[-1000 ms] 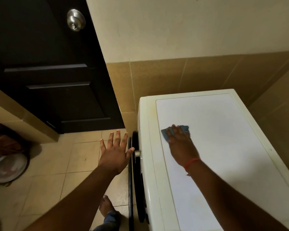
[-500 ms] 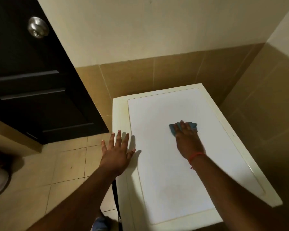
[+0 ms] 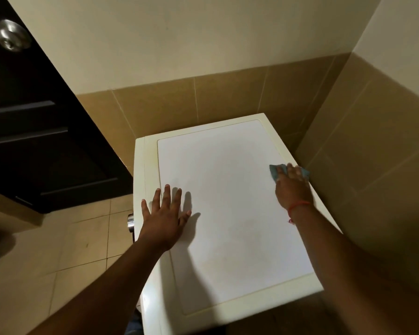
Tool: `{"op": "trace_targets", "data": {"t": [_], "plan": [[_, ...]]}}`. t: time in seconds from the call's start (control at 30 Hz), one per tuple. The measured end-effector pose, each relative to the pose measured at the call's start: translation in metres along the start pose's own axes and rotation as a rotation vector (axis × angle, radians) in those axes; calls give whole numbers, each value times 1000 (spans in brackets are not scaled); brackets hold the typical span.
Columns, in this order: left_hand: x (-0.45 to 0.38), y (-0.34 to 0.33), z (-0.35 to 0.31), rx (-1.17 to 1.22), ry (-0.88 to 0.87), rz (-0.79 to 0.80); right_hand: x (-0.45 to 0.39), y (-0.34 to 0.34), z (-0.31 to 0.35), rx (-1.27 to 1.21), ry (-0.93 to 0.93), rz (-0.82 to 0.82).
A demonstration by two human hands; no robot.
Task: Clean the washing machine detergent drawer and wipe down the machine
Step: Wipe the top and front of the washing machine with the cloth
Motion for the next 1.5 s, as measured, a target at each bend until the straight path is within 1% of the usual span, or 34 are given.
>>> {"op": "trace_targets", "data": {"t": [0.1,0.13,0.2,0.23,0.27,0.33,0.37,0.4,0.47,0.5,0.53,0.57,0.6,0.63,0.67,0.73,0.77,0.8,0.87,0.9,0.93,1.0,1.03,1.07,1.13,1.17,1.2,1.27,1.3,1.33,1.4,1.43,1.47,1.5], "plan": [[3,0,-2,20,-4,-2,1,-7,4,22,204,28],[4,1,-1,17,-5,-4,-3,-4,-2,20,220,38],[5,0,0,10,3,-4,-8,2,-22,-8,16,35],[6,0,2,14,12,-1,-9,2,-23,-21,-46,21],[7,-1,3,18,18,3,-9,-1,-12,-17,13,10],[7,-1,6,14,25,6,-7,-10,11,1,263,34],[7,-1,8,10,29,9,-8,-9,15,5,346,39],[8,0,11,10,37,14,-13,-5,10,-15,310,37],[9,2,16,22,53,17,-15,1,2,-38,71,36],[10,3,19,28,60,14,-13,1,13,-24,44,29],[11,4,21,27,65,12,-8,-4,37,-1,162,10],[12,5,24,19,68,9,-1,-14,63,54,358,-3],[12,5,27,9,69,6,7,-21,81,113,538,21],[13,7,31,4,72,1,9,-20,92,126,661,34],[14,8,35,3,77,0,4,-16,90,110,656,21],[15,11,43,4,91,9,-9,-6,77,76,342,-1],[16,11,47,5,99,15,-6,-6,83,51,267,-17],[17,11,52,9,103,17,1,-12,101,44,338,-18],[19,11,59,22,106,19,24,-33,139,119,687,25],[19,12,65,28,110,18,29,-34,151,112,788,42],[19,12,70,33,116,19,26,-32,153,77,737,33],[19,11,80,49,127,30,18,-21,151,-25,388,0],[19,10,83,53,124,33,23,-20,162,-75,321,-29],[19,10,87,52,117,36,33,-23,186,-96,404,-46],[19,9,95,51,108,36,60,-35,234,-61,749,4],[18,9,100,52,111,36,67,-35,248,-70,854,20],[17,9,105,51,115,38,65,-33,253,-84,835,12],[16,9,118,55,125,46,52,-29,256,-117,568,6],[16,9,125,60,133,47,54,-29,266,-125,495,-7],[16,8,132,64,143,50,61,-32,286,-123,550,-20],[16,6,146,56,155,52,79,-46,327,-69,846,27],[16,5,153,50,157,49,82,-47,339,-56,940,46],[15,5,162,49,160,46,75,-45,343,-61,939,29],[13,6,169,49,161,46,63,-44,340,-90,830,14]]}}
Point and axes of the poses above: each hand's wrist, its own x-axis away from the middle knuckle, its own y-axis out of the back of the hand, z = x × y, the point moved 5 cm from there along -x, towards the middle knuckle, and after that the axes turned 3 degrees about z, right-handed, at the moved point
